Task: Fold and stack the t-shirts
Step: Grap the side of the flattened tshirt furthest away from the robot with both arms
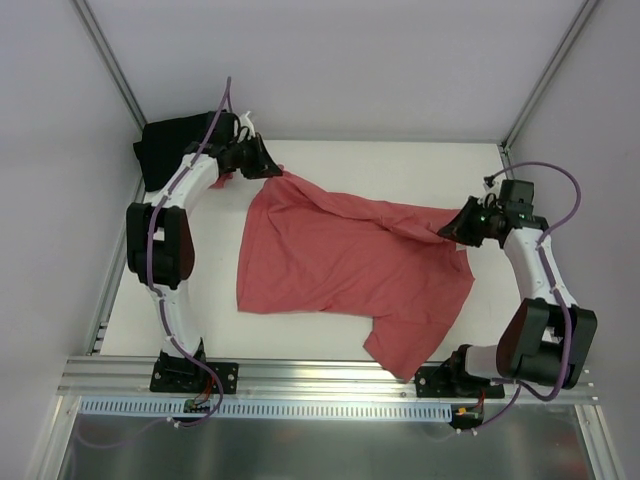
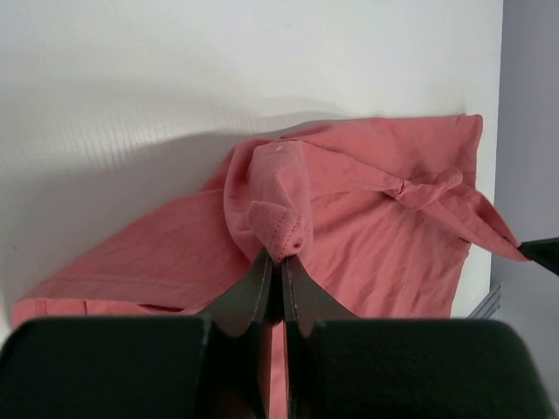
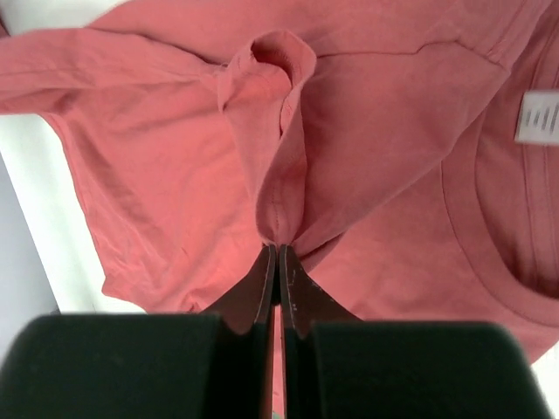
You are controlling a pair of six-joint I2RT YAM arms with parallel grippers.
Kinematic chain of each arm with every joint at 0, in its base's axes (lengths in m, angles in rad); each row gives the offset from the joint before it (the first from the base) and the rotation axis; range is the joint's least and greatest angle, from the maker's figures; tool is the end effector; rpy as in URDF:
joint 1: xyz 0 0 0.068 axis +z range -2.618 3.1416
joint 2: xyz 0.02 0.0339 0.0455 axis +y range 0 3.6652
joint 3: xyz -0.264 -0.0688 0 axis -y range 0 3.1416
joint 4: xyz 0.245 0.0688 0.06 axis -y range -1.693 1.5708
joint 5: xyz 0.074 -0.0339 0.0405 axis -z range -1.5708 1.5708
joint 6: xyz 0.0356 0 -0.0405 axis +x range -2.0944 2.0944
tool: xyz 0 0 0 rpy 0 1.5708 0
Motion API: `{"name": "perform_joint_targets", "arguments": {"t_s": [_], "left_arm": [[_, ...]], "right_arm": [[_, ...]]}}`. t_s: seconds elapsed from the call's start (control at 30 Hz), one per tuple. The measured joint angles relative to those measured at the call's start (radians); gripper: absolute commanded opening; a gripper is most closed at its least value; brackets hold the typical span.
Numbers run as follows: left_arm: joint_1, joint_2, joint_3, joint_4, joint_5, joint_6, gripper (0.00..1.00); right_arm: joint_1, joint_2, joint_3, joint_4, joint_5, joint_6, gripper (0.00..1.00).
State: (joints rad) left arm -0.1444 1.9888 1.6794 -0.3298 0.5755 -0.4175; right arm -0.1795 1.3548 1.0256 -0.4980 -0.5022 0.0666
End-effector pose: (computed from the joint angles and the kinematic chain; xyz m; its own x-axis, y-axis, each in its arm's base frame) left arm 0.4546 -0.0857 0.2754 -0.7639 -0.2327 -0.6020 0.2661 0.7362 -0.6222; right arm 0.2843 -0.0342 0.2715 -0.7335 0.1924 -0.6519 -0.1156 0.9098 0.3986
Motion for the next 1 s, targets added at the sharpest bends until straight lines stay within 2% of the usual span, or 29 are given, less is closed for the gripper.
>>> {"name": "perform_joint_targets", "arguments": {"t_s": [0.2,0.23,0.27,0.3,0.33,0.6,1.0], "left_arm": [[0.0,-0.027,-0.008,0.0,0.0,0.007,0.0],[-0.001,-0.033,-0.01,0.0,0.0,0.008,0.0],[-0.001,-0.037,-0.011,0.0,0.0,0.009,0.0],[-0.001,-0.04,-0.011,0.0,0.0,0.01,0.0],[-0.001,-0.043,-0.011,0.0,0.0,0.01,0.0],[-0.001,-0.113,-0.099,0.001,-0.009,0.026,0.0],[-0.02,-0.32,-0.397,0.012,-0.036,0.054,0.0]], "right_arm": [[0.0,-0.08,-0.098,-0.023,0.009,-0.008,0.01],[0.0,-0.088,-0.107,-0.024,0.01,-0.009,0.09],[0.0,-0.099,-0.118,-0.024,0.013,-0.011,0.43],[0.0,-0.106,-0.125,-0.027,0.016,-0.01,0.93],[0.0,-0.112,-0.132,-0.034,0.021,-0.015,0.99],[0.0,-0.119,-0.131,-0.074,0.082,-0.022,1.0],[0.0,0.0,0.172,-0.053,0.074,0.047,1.0]]}}
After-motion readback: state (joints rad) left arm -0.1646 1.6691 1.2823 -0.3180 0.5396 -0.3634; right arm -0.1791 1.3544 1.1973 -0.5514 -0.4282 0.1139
